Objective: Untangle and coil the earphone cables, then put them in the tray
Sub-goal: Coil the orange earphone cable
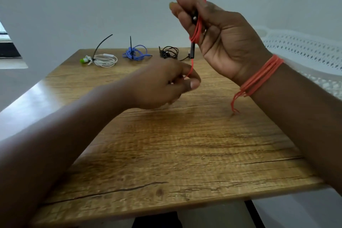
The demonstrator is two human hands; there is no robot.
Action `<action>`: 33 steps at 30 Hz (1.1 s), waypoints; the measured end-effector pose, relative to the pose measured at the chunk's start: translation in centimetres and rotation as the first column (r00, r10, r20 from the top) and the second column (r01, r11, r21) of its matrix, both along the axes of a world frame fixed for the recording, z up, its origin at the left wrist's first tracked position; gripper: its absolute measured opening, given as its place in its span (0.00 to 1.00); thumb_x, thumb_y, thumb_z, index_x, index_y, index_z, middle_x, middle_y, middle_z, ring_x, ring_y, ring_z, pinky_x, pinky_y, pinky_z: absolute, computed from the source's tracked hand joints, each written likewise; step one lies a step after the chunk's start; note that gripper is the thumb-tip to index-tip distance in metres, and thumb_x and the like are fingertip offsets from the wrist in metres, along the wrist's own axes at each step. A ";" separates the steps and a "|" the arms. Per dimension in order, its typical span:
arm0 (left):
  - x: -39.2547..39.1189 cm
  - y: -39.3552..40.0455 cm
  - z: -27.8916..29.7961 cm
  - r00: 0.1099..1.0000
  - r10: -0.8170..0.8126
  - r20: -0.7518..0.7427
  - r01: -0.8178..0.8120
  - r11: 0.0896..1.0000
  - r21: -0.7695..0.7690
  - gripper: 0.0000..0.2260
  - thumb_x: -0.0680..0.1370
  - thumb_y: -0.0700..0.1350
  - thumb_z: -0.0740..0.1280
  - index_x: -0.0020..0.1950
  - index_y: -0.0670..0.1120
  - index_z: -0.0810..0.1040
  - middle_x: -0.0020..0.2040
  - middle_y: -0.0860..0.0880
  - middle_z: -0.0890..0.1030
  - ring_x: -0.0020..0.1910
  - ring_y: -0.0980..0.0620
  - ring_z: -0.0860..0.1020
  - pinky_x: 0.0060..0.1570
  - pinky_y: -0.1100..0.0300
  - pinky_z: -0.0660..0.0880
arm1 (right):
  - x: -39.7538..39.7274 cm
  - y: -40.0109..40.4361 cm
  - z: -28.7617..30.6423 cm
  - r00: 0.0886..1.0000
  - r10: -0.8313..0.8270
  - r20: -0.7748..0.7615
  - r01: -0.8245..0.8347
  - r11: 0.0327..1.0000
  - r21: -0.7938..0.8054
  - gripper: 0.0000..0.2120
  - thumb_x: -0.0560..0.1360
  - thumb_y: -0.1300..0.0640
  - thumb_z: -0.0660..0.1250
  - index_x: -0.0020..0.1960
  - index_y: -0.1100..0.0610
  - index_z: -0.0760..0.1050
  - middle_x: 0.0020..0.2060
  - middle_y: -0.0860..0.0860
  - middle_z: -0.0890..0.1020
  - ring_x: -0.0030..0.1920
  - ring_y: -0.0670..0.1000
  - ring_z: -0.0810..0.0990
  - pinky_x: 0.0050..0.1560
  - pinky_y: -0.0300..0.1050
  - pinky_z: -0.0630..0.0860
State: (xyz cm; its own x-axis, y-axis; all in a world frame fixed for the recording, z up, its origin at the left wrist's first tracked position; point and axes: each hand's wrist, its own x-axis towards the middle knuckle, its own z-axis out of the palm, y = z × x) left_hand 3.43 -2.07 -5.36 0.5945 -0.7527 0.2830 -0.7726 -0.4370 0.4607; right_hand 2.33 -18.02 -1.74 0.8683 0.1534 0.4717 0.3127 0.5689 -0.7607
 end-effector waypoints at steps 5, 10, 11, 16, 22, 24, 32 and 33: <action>-0.2 -0.3 0.1 0.999 -0.035 0.038 0.035 0.999 0.005 0.10 0.82 0.48 0.61 0.58 0.50 0.79 0.29 0.53 0.77 0.29 0.60 0.77 0.33 0.68 0.70 | 0.9 -1.1 -0.4 0.831 -0.508 0.224 0.553 0.794 -0.252 0.08 0.79 0.66 0.64 0.54 0.70 0.77 0.45 0.62 0.84 0.47 0.58 0.85 0.50 0.45 0.81; 0.2 0.4 0.8 0.994 0.016 0.107 -0.007 0.996 -0.084 0.10 0.83 0.49 0.59 0.55 0.50 0.80 0.28 0.52 0.76 0.27 0.59 0.75 0.32 0.65 0.70 | 1.2 -1.0 -1.2 0.696 -0.537 0.477 0.709 0.407 -0.577 0.07 0.78 0.65 0.65 0.50 0.68 0.79 0.38 0.57 0.84 0.37 0.45 0.85 0.39 0.36 0.79; 0.4 0.7 0.9 0.992 0.040 0.123 -0.026 0.993 -0.115 0.11 0.83 0.50 0.59 0.55 0.50 0.80 0.28 0.51 0.76 0.26 0.58 0.75 0.32 0.63 0.71 | 1.1 -0.8 -1.4 0.709 -0.502 0.495 0.688 0.341 -0.640 0.07 0.78 0.63 0.66 0.49 0.66 0.80 0.37 0.55 0.84 0.35 0.43 0.84 0.37 0.35 0.78; 1.2 1.6 1.3 0.976 0.151 0.159 -0.113 0.968 -0.225 0.10 0.82 0.50 0.60 0.52 0.50 0.80 0.27 0.52 0.75 0.24 0.56 0.73 0.28 0.56 0.73 | 0.8 -0.8 -1.5 0.804 -0.395 0.444 0.560 0.253 -0.789 0.14 0.80 0.56 0.64 0.47 0.67 0.79 0.32 0.54 0.83 0.30 0.45 0.83 0.34 0.35 0.77; 1.7 1.7 1.5 0.961 0.254 0.114 -0.195 0.907 -0.373 0.09 0.82 0.50 0.61 0.50 0.48 0.79 0.32 0.49 0.74 0.28 0.53 0.73 0.26 0.58 0.71 | 0.1 -1.1 -0.8 0.924 -0.301 0.238 0.330 0.308 -0.892 0.24 0.83 0.48 0.55 0.43 0.65 0.79 0.25 0.52 0.75 0.26 0.48 0.77 0.28 0.36 0.70; 1.9 1.8 1.5 0.952 0.289 0.096 -0.231 0.891 -0.391 0.10 0.82 0.51 0.62 0.49 0.47 0.79 0.33 0.50 0.74 0.30 0.52 0.74 0.28 0.57 0.72 | -0.2 -1.1 -0.5 0.966 -0.238 0.098 0.187 0.386 -0.904 0.28 0.83 0.43 0.52 0.40 0.63 0.78 0.23 0.49 0.70 0.25 0.48 0.72 0.26 0.37 0.67; 1.6 1.2 0.8 0.942 0.183 -0.282 -0.277 0.897 -0.343 0.17 0.83 0.51 0.57 0.39 0.44 0.70 0.34 0.45 0.71 0.32 0.51 0.77 0.30 0.64 0.76 | -0.5 -1.2 0.8 0.972 0.211 -0.109 -0.233 0.932 -0.277 0.15 0.83 0.57 0.53 0.54 0.65 0.76 0.33 0.50 0.77 0.35 0.46 0.78 0.36 0.35 0.77; 1.3 0.9 0.7 0.941 0.142 -0.309 -0.245 0.914 -0.325 0.16 0.83 0.50 0.56 0.39 0.44 0.69 0.34 0.45 0.71 0.34 0.49 0.78 0.28 0.66 0.74 | -0.3 -1.2 0.8 0.967 0.244 -0.080 -0.254 0.952 -0.169 0.14 0.83 0.60 0.53 0.58 0.68 0.74 0.36 0.52 0.79 0.39 0.47 0.80 0.40 0.35 0.79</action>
